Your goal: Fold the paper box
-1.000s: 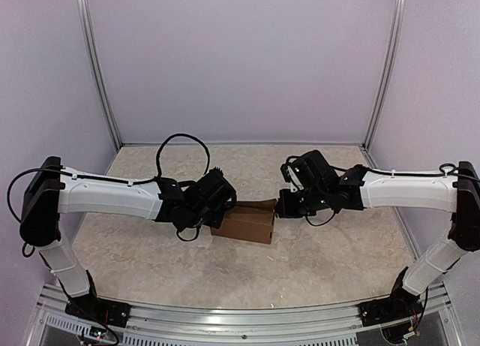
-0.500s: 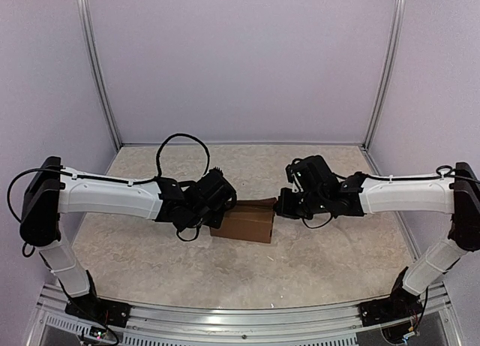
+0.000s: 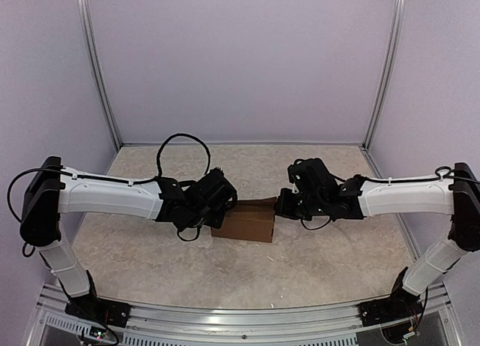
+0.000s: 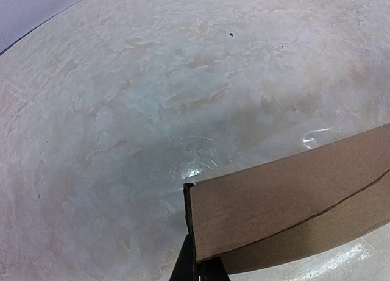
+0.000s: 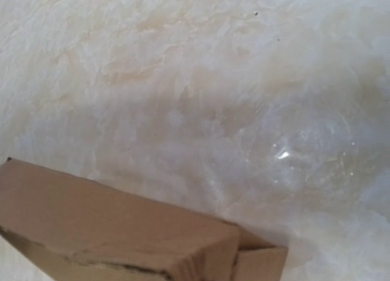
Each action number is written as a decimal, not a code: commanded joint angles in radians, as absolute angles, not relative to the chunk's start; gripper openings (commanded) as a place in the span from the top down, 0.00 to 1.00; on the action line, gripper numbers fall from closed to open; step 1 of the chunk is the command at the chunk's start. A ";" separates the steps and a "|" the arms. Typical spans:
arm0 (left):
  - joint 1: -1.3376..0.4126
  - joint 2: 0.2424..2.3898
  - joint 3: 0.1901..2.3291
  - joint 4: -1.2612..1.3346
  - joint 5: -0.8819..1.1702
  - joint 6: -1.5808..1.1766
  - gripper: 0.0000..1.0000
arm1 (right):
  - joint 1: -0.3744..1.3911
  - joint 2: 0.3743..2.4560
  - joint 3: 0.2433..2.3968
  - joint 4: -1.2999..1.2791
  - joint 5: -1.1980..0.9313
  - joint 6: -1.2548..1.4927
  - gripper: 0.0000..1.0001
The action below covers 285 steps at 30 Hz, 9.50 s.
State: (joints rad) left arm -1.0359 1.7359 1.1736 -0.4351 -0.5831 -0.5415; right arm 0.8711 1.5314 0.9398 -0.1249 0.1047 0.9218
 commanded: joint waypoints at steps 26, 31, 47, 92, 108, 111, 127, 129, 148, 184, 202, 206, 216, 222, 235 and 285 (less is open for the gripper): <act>-1.063 1.773 1.205 -0.422 -0.542 -0.555 1.00 | 0.927 1.485 0.935 -0.133 0.160 0.954 1.00; -1.065 1.776 1.206 -0.423 -0.549 -0.554 1.00 | 0.927 1.478 0.940 -0.157 0.179 0.959 1.00; -1.072 1.779 1.206 -0.426 -0.569 -0.554 1.00 | 0.898 1.468 0.939 -0.154 0.140 1.015 1.00; -1.089 1.790 1.229 -0.455 -0.570 -0.558 1.00 | 1.036 1.525 0.758 -0.143 0.326 1.008 1.00; -1.096 1.794 1.236 -0.463 -0.574 -0.558 1.00 | 1.065 1.554 0.730 -0.163 0.361 1.025 1.00; -1.098 1.795 1.236 -0.464 -0.575 -0.560 1.00 | 1.066 1.553 0.732 -0.167 0.362 1.025 1.00; -1.100 1.795 1.242 -0.481 -0.590 -0.576 1.00 | 1.066 1.409 0.814 -0.261 0.475 0.936 0.66; -1.100 1.796 1.244 -0.484 -0.593 -0.580 1.00 | 1.066 1.376 0.819 -0.262 0.479 0.915 0.62; -1.107 1.831 1.282 -0.505 -0.592 -0.619 1.00 | 1.063 1.430 0.974 -0.089 0.495 0.643 1.00; -1.129 1.530 1.094 -0.421 -0.373 -0.542 0.37 | 1.106 1.682 0.834 0.046 0.546 0.818 1.00; -0.919 1.412 0.953 -0.011 0.070 -0.359 1.00 | 1.105 1.661 0.804 0.104 0.501 0.761 1.00; -0.891 1.448 0.880 0.135 0.137 -0.378 1.00 | 1.104 1.661 0.802 0.109 0.494 0.761 1.00; -0.796 1.684 0.663 0.584 0.319 -0.543 1.00 | 1.106 1.671 0.808 0.105 0.484 0.759 1.00; -0.785 1.800 0.593 0.713 0.370 -0.608 1.00 | 1.105 1.657 0.807 0.081 0.499 0.760 1.00; -0.785 1.772 0.608 0.584 0.308 -0.555 1.00 | 0.991 1.434 0.828 0.101 0.247 0.563 1.00; -0.821 1.580 0.808 0.234 0.230 -0.441 1.00 | 0.655 1.295 0.591 0.257 -0.403 0.598 1.00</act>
